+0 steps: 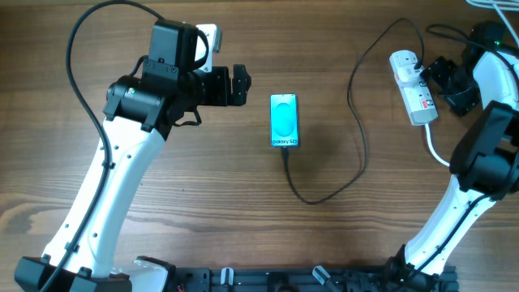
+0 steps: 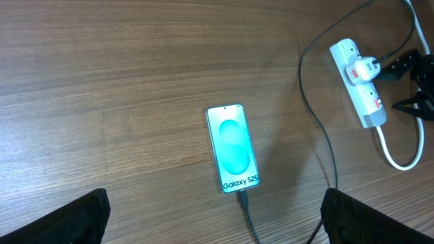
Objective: Plug charger to phone and switch on socket
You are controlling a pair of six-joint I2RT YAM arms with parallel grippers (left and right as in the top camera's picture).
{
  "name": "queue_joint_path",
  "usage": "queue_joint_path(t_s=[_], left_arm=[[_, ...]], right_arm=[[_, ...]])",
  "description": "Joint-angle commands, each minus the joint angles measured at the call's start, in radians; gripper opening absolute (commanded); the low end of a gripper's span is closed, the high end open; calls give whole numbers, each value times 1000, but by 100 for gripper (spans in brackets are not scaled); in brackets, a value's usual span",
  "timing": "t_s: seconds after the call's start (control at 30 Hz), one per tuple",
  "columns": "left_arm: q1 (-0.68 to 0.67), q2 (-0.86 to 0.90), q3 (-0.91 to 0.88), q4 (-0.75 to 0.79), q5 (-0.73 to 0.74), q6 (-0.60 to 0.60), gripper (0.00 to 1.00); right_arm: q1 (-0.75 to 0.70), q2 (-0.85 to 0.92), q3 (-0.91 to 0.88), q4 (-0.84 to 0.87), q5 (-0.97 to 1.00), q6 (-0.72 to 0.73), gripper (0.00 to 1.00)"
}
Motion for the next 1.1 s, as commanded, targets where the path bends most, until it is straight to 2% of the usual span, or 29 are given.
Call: queue_joint_path(t_s=[0.0, 0.87, 1.07], left_arm=[[5, 0, 0, 0, -10, 13, 100], [5, 0, 0, 0, -10, 13, 100], [5, 0, 0, 0, -10, 13, 100]], right_arm=[[81, 32, -42, -25, -119, -47, 99], [84, 29, -30, -80, -168, -71, 99], [74, -46, -29, -129, -106, 7, 100]])
